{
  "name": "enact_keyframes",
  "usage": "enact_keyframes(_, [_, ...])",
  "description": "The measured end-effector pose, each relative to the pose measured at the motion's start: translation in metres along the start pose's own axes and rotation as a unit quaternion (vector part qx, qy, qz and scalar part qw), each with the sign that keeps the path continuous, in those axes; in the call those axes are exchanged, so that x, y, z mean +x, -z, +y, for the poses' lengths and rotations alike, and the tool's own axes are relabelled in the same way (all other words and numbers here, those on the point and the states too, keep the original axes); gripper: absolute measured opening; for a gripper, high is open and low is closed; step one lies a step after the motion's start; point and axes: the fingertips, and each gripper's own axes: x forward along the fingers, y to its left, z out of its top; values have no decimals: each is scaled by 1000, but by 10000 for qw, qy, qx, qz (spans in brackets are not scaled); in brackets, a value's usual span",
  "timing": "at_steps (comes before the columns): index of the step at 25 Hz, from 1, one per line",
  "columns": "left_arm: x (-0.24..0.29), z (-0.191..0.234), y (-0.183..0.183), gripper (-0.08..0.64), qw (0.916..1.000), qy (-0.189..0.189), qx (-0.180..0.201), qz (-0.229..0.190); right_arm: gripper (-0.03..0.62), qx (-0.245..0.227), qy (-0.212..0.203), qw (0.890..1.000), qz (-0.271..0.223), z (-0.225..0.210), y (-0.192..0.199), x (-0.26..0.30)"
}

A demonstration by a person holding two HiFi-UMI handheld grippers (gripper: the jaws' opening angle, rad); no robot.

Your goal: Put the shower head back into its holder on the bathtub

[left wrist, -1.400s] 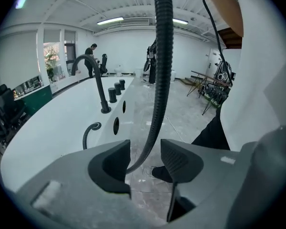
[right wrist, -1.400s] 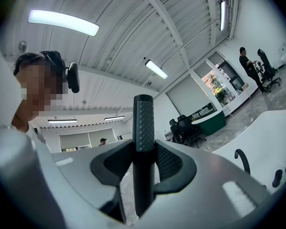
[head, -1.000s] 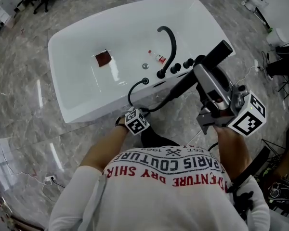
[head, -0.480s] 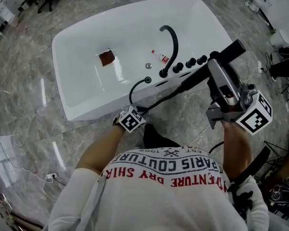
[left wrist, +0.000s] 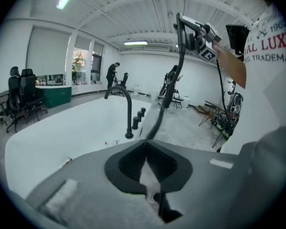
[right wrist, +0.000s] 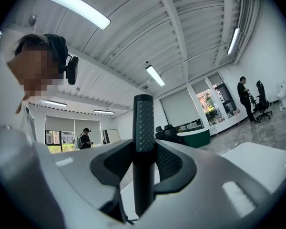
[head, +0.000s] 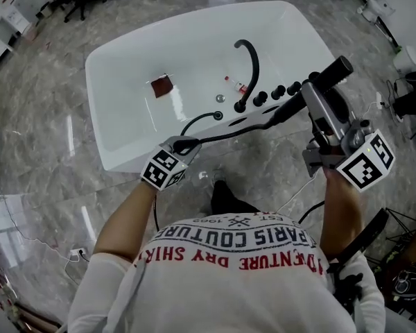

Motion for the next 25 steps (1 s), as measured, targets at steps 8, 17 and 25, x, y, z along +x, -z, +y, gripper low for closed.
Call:
enact_keyframes(8, [-40,12,-102,5,9937,-153,52,-1111,138,287,-187,9993,168,11,32,1])
enact_keyframes(17, [-15,-3,-46,5,9989,-28,-98,-453,138,250,-446,9986,144,28,22,5])
enact_keyframes(25, [9,-21,-23,5,9995,261,10,-176,138,496,-581,9971,12,31,11,7])
